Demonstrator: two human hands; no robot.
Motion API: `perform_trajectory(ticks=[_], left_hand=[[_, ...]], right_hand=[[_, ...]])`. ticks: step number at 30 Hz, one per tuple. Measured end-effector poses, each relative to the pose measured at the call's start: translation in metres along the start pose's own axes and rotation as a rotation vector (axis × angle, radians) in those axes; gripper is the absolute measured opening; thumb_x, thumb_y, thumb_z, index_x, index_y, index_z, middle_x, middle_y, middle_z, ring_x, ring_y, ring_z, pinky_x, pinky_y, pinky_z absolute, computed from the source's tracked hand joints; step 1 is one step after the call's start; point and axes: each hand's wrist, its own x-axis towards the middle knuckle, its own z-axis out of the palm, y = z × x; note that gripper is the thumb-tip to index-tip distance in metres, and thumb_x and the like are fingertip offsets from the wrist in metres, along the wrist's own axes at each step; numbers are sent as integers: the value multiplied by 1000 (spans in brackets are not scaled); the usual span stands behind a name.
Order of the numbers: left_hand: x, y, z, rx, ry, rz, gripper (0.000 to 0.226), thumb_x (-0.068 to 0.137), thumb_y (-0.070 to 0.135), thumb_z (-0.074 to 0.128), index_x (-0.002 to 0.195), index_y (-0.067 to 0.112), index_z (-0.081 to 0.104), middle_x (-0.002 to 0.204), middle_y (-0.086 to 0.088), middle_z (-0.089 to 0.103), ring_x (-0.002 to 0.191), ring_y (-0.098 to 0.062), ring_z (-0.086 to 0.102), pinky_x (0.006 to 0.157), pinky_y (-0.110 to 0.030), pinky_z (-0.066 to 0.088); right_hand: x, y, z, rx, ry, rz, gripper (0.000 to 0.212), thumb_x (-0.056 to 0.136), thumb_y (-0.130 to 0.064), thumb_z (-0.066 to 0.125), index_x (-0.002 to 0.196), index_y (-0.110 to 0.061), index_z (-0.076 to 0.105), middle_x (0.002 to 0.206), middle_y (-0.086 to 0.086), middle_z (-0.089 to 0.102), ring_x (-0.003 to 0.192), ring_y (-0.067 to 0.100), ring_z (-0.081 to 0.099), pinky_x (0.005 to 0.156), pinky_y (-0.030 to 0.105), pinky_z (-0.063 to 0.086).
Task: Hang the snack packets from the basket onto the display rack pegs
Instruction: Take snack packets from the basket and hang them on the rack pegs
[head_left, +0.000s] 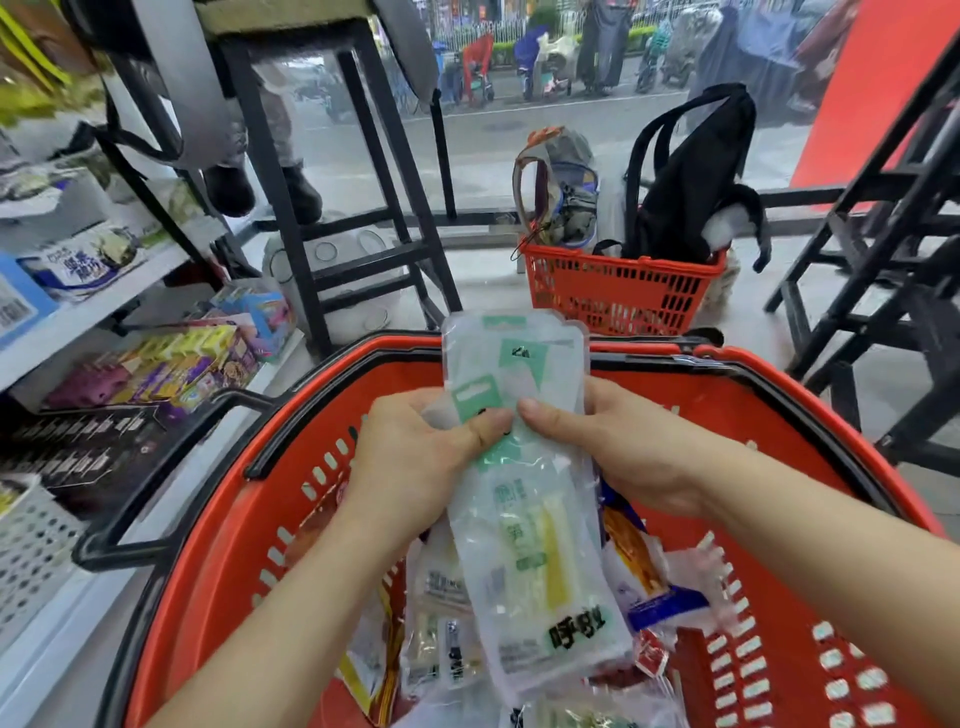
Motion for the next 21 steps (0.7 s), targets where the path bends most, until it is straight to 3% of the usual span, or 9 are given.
perform_trajectory(ticks=[4, 8, 9, 11, 13, 18, 21], left_hand=[[3, 2, -1, 89, 188, 64, 6, 82, 21, 76, 83, 16, 74, 75, 5, 75, 69, -15, 72, 62, -34, 58], [9, -4, -17, 334, 363, 203, 39, 85, 40, 68, 70, 4, 66, 64, -13, 65, 59, -32, 61, 57, -47, 53], [9, -2, -22, 397, 426, 250, 37, 85, 41, 68, 68, 8, 66, 62, -9, 63, 58, -28, 59, 58, -43, 52], [4, 10, -33, 394, 507, 346, 13, 86, 31, 71, 74, 27, 69, 65, 15, 63, 62, -5, 60, 62, -29, 50], [-3, 25, -40, 392, 492, 371, 12, 85, 25, 72, 81, 36, 67, 71, 23, 65, 68, 5, 64, 64, -20, 50], [-5, 37, -37, 51, 99, 51, 18, 91, 27, 60, 79, 18, 69, 75, -2, 75, 65, -20, 72, 61, -39, 56], [-3, 33, -28, 332, 196, 206, 24, 94, 30, 59, 74, 19, 67, 72, 0, 72, 67, -22, 69, 62, -45, 56]], right_hand=[[-2, 1, 1, 176, -41, 61, 33, 89, -26, 58, 114, -6, 66, 112, 13, 72, 106, 28, 68, 90, 36, 57], [-2, 8, -1, 50, 92, 31, 21, 93, -20, 59, 102, -4, 70, 100, 13, 75, 90, 25, 73, 74, 32, 60], [-2, 8, -2, 16, 133, 19, 18, 92, -18, 60, 97, -5, 71, 95, 12, 76, 83, 23, 74, 68, 29, 60], [-2, 9, -7, -31, 200, 1, 15, 91, -16, 62, 95, -6, 72, 94, 13, 76, 82, 24, 74, 69, 31, 61], [-1, 9, -11, -74, 251, -8, 14, 90, -14, 64, 99, -6, 72, 95, 12, 76, 85, 26, 74, 76, 37, 61], [-1, 2, -14, -82, 312, -54, 17, 85, -13, 71, 102, -11, 74, 94, 6, 77, 86, 24, 74, 78, 39, 61], [-1, -3, -13, -37, 343, -92, 21, 83, -12, 72, 105, -9, 73, 94, 6, 77, 87, 25, 74, 78, 39, 61]])
